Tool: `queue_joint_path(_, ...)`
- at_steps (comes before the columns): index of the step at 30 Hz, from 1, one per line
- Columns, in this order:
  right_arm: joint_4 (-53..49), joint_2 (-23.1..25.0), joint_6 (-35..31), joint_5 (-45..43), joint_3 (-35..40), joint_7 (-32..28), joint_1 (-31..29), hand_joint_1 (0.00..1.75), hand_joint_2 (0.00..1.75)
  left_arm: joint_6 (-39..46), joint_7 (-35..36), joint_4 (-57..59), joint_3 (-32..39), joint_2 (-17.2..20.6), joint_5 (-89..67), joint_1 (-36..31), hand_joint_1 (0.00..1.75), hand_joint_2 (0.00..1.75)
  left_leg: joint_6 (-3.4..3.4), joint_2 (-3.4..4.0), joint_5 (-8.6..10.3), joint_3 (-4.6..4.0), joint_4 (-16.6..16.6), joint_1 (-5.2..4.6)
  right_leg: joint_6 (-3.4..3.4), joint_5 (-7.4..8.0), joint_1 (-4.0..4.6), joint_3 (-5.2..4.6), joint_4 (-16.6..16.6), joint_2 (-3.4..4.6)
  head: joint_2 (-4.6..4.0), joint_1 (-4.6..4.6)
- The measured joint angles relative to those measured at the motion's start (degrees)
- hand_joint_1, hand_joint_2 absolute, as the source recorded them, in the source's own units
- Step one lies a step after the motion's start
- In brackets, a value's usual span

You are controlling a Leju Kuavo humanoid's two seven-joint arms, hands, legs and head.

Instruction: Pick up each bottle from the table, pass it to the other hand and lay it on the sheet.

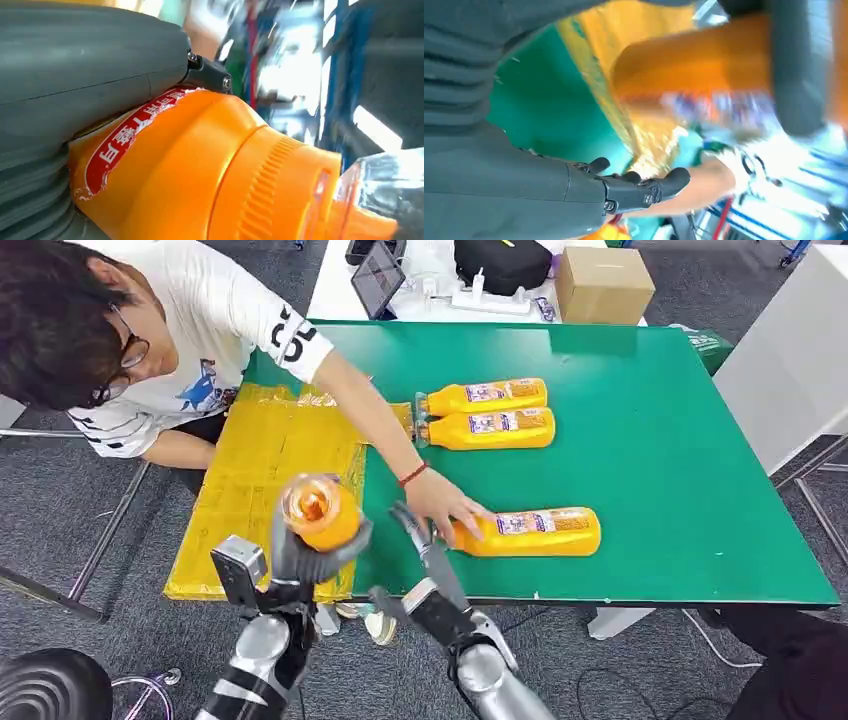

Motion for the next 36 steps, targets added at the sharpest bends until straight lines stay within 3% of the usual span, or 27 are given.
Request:
queue_joint_path(4,-3.4,-0.4,0.7,-0.5,-1.5,-0.3,0.3,0.0,0.0,3.4,-0.8,0.8,2.6,0.7,-2.9,-2.9,1.75,1.75,0.0,-0.01,0.0,0.01,0.0,0.0,0.0,0.01,0.0,0.01,0.0,0.0,0.0,0.0)
queue_joint_path(10,-6.8,-0.5,0.5,-3.2,-3.4,-2.1,0.8,0.0,0.0,15.5,-1.2,5.9,6.4,2.3,-14.4,-8.3,1.75,1.75,0.0,0.0,0.0,-0.01,0.0,0.0,0.0,0.01,0.0,-0.01,0.0,0.0,0.0,-0.02)
queue_joint_path(15,-14.2,-0.4,-6.7,-8.8,-5.1,-3.0,2.1,0.0,0.0,24.2,6.4,16.5,8.5,5.7,-39.3,-14.9,1.75,1.75,-0.01,-0.04,0.04,0.0,0.0,0.0,0.0,0.02,0.0,0.0,0.0,-0.02,0.0,-0.02)
queue_joint_path(19,-18.6,-0.4,-8.7,-9.7,-5.8,-3.1,2.8,0.0,0.0,24.5,7.9,23.0,9.2,7.5,-43.3,-18.1,1.75,1.75,-0.01,0.02,0.04,0.0,0.0,0.0,0.01,0.03,-0.01,-0.02,0.0,0.03,0.0,-0.02)
queue_joint_path(25,-29.3,-0.4,-17.7,-13.0,-7.1,-3.2,5.0,0.0,0.0,19.0,17.3,35.7,8.0,10.3,-60.3,-23.1,1.75,1.75,-0.01,-0.03,0.03,-0.02,0.0,-0.01,0.02,0.03,-0.01,-0.01,0.0,-0.02,0.0,0.0)
queue_joint_path(29,-34.5,-0.4,-19.0,-13.4,-8.3,-3.2,6.2,0.0,0.0,14.6,18.2,41.9,7.0,11.8,-62.7,-24.1,1.75,1.75,-0.02,0.01,0.03,-0.02,0.0,-0.01,0.02,0.03,-0.01,-0.07,0.0,0.04,0.0,0.0)
queue_joint_path(36,-37.7,-0.4,-19.0,-13.4,-9.1,-3.2,6.7,0.0,0.0,14.0,18.3,45.9,6.4,12.9,-62.9,-25.0,1.75,1.75,-0.02,0.0,0.03,-0.02,0.0,0.01,0.01,0.03,0.0,-0.04,0.0,0.04,0.0,0.0)
